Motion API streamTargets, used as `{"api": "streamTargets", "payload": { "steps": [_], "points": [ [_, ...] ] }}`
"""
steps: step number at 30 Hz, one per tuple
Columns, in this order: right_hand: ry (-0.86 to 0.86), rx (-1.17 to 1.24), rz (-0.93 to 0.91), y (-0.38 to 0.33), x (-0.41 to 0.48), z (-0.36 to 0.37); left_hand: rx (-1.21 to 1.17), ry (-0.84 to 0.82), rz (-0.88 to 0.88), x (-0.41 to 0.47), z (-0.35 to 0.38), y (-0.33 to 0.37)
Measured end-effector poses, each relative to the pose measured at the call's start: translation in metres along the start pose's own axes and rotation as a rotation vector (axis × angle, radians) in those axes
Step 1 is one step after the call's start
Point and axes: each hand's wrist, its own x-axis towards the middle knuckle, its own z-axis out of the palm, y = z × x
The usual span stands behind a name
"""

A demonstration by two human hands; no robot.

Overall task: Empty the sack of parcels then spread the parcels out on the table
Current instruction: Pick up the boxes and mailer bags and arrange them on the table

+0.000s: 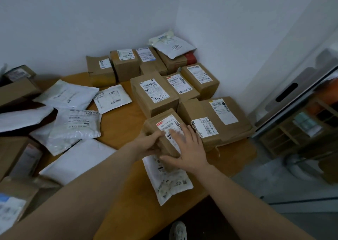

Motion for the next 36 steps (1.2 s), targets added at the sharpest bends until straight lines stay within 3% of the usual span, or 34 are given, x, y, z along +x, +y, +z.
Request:
{"api": "streamTargets", "payload": {
  "steps": [3, 8, 12, 14, 18, 20, 24, 26, 28, 30, 32, 36],
  "points": [
    [0.103, -0.174, -0.021, -0.003, 0.011, 0.003, -0.044, 0.044, 0.052, -0.002, 0.002, 0.001],
    [0.048, -0.157, -0.021, -0.029, 0.022, 0.015, 0.827, 0.454, 0.133, -0.007, -0.048, -0.005],
    [0.091, -0.098, -0.184, -0.053, 0.037, 0.024, 1.241, 0.476, -0.257, -0.021, -0.099, -0.030],
    [-0.009, -0.034, -0.300, -0.069, 0.040, 0.026, 1.276, 0.479, -0.373, -0.025, -0.115, -0.046],
    [-0.516, -0.009, -0.166, -0.096, 0.040, 0.039, 1.244, 0.537, -0.340, -0.023, -0.131, -0.072],
    [-0.605, 0.014, -0.089, -0.101, 0.039, 0.046, 1.214, 0.553, -0.276, -0.021, -0.133, -0.075],
    [-0.574, 0.236, 0.097, -0.107, 0.043, 0.049, 0.983, 0.717, 0.091, -0.030, -0.145, -0.045],
    [-0.521, 0.471, 0.243, -0.113, 0.051, 0.042, 0.675, 0.765, 0.226, -0.037, -0.150, -0.021],
    [-0.469, 0.734, 0.393, -0.121, 0.062, 0.035, 0.262, 0.710, 0.283, -0.041, -0.152, -0.001],
    [-0.458, 1.055, 0.565, -0.128, 0.070, 0.029, 0.005, 0.608, 0.235, -0.044, -0.154, 0.010],
    [-0.452, 1.251, 0.664, -0.130, 0.075, 0.027, -0.056, 0.489, 0.144, -0.043, -0.158, 0.011],
    [-0.371, 1.257, 0.588, -0.129, 0.075, 0.025, 0.019, 0.390, -0.027, -0.034, -0.162, 0.001]
  ]
}}
